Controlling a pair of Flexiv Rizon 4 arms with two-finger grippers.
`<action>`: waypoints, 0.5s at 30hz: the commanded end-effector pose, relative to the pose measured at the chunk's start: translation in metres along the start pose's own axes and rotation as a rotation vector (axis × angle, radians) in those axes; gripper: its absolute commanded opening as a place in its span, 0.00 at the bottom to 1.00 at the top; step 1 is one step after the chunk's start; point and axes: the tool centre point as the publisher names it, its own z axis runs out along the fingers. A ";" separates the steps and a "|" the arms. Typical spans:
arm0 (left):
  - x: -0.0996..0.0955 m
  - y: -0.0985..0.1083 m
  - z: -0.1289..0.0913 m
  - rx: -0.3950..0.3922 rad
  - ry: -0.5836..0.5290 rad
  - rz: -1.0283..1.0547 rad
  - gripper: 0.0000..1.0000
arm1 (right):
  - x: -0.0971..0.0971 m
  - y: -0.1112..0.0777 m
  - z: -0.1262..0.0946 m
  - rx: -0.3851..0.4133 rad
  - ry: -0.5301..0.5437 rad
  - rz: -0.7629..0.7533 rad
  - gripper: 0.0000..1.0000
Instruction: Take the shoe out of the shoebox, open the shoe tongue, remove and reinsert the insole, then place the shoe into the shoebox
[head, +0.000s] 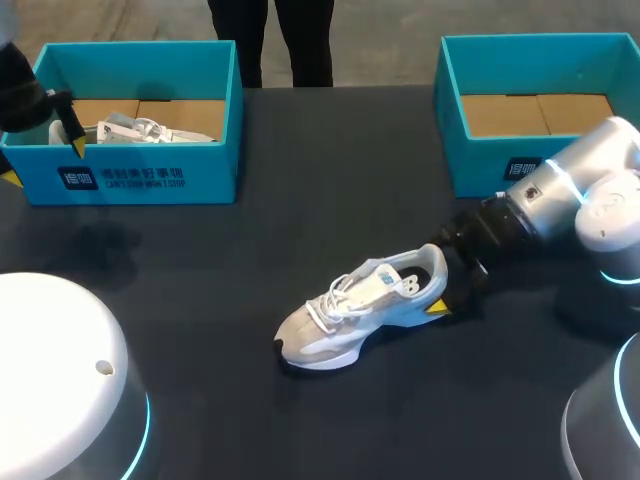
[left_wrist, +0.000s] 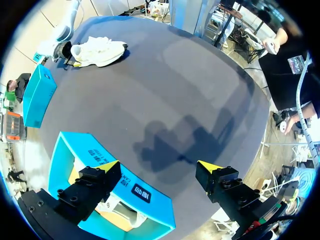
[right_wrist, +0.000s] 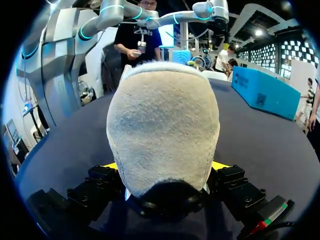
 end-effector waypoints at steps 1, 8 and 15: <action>0.001 -0.001 0.000 -0.002 -0.001 0.001 1.00 | 0.004 0.001 -0.003 0.018 -0.026 0.012 0.00; 0.001 -0.001 0.000 -0.002 -0.001 0.001 1.00 | 0.012 0.000 -0.014 0.048 -0.116 0.073 0.00; 0.001 -0.001 0.000 -0.002 -0.001 0.001 1.00 | 0.017 0.002 -0.019 0.067 -0.241 0.141 0.00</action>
